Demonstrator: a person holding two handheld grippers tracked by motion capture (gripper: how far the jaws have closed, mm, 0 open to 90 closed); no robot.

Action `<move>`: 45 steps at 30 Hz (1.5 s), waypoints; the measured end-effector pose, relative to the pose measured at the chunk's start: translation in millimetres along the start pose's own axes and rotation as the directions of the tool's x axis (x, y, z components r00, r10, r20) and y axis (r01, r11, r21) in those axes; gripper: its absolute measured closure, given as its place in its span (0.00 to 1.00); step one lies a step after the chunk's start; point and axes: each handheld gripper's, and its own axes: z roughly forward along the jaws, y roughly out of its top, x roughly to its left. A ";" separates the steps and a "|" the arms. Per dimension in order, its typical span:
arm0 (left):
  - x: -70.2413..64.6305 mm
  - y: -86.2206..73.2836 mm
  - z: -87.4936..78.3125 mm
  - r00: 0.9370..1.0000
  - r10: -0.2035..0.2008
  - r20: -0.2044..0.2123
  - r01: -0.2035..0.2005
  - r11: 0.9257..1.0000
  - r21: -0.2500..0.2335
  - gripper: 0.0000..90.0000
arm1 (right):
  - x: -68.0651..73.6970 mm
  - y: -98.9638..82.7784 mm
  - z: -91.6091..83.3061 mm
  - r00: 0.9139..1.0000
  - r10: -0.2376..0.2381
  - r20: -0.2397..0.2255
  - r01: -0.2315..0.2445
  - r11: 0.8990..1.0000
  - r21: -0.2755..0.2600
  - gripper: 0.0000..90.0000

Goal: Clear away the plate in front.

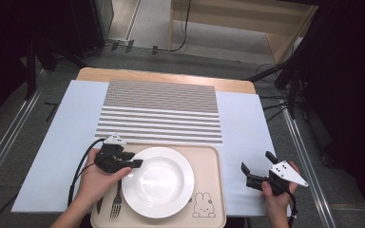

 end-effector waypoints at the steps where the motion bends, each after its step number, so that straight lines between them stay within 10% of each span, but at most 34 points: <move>1: -1.3 0.0 0.4 1.000 0.010 -0.006 -0.010 1.000 0.000 0.67 | 0.1 0.0 0.0 1.000 -0.001 0.000 0.001 1.000 0.000 0.00; 18: -2.1 -3.3 -1.4 0.999 -0.012 0.038 0.012 1.000 -0.009 0.68 | 0.0 -0.1 -0.1 1.000 0.000 0.000 0.000 1.000 0.000 0.00; 26: 3.4 -4.4 -15.1 1.000 -0.005 0.025 0.008 0.994 -0.113 0.42 | -0.3 -0.1 -0.2 1.000 0.000 -0.001 0.000 1.000 -0.001 0.00; 38: 22.9 -12.8 -45.6 0.999 0.035 0.001 -0.033 0.950 -0.309 0.00 | 0.0 0.0 -0.1 1.000 -0.001 0.000 0.001 1.000 0.000 0.00; 45: 33.8 -18.3 -56.4 0.999 0.023 -0.030 -0.032 0.932 -0.362 0.00 | 0.2 -0.1 0.0 1.000 -0.002 0.000 0.002 1.000 0.001 0.00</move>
